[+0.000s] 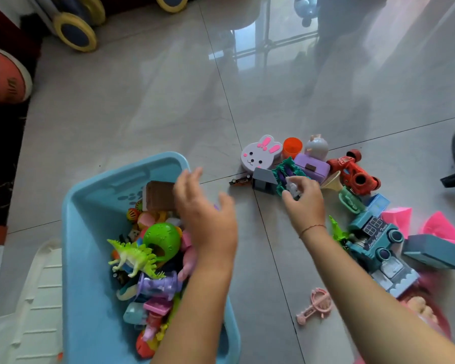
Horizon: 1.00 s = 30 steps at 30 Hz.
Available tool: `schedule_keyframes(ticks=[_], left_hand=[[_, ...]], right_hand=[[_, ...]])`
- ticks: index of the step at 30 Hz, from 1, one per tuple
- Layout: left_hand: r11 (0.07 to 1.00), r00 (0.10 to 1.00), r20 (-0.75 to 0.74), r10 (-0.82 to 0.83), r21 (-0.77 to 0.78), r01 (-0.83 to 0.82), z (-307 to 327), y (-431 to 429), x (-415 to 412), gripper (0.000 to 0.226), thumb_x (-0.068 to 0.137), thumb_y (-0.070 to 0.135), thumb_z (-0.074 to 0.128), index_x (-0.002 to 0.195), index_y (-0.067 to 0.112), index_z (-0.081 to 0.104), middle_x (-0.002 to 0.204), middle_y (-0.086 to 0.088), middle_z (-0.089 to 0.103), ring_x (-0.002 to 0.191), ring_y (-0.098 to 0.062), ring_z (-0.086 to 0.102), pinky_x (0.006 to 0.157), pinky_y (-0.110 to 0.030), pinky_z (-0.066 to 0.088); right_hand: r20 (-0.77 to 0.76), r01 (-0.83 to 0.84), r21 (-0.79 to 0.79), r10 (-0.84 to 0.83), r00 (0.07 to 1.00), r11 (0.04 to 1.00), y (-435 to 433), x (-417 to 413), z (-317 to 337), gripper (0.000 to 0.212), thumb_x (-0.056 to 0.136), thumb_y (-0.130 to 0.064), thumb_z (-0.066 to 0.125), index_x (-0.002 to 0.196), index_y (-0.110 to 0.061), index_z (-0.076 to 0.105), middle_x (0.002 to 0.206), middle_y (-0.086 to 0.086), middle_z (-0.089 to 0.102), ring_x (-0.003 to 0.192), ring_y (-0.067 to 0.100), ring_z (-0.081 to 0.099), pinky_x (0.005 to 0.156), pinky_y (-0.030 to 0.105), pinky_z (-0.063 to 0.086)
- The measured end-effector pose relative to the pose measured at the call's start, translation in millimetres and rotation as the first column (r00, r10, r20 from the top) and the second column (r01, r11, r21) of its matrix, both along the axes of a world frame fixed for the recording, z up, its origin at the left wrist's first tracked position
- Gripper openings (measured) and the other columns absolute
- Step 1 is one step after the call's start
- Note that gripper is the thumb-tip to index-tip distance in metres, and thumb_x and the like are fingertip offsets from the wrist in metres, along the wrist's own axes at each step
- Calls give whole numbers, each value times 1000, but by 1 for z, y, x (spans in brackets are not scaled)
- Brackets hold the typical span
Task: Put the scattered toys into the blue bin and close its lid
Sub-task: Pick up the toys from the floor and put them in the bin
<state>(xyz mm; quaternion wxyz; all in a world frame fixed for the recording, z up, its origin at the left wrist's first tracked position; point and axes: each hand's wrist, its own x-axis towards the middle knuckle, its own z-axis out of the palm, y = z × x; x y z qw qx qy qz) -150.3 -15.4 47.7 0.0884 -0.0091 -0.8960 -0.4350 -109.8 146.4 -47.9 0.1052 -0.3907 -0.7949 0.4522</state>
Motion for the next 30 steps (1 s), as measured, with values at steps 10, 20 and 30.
schedule_keyframes(ticks=[10, 20, 30], left_hand=[[601, 699, 596, -395, -407, 688, -112, 110, -73, 76, 82, 40, 66, 145, 24, 28, 153, -2, 27, 140, -26, 24, 112, -44, 23], [647, 741, 603, -295, -445, 620, -129, 90, -81, 44, 79, 44, 70, 112, 16, 60, 114, -7, 63, 103, -28, 59, 75, -33, 46], [946, 893, 379, -244, -109, 305, 1, 3, -81, 37, 78, 59, 61, 82, 22, 65, 75, 3, 68, 71, -21, 66, 63, -38, 55]], right_hand=[[199, -33, -38, 40, 979, 999, 65, -8, -61, 53, 77, -28, 72, 124, -15, 51, 125, 12, 55, 114, 29, 53, 97, 41, 45], [141, 96, -243, -63, 988, 965, 47, -8, -67, 38, 78, -28, 74, 105, -14, 52, 97, 1, 57, 89, 20, 55, 73, 31, 43], [-300, 108, -415, -248, 921, 903, -7, 13, 51, 34, 75, -31, 76, 95, -24, 50, 93, 1, 61, 83, 23, 60, 70, 39, 51]])
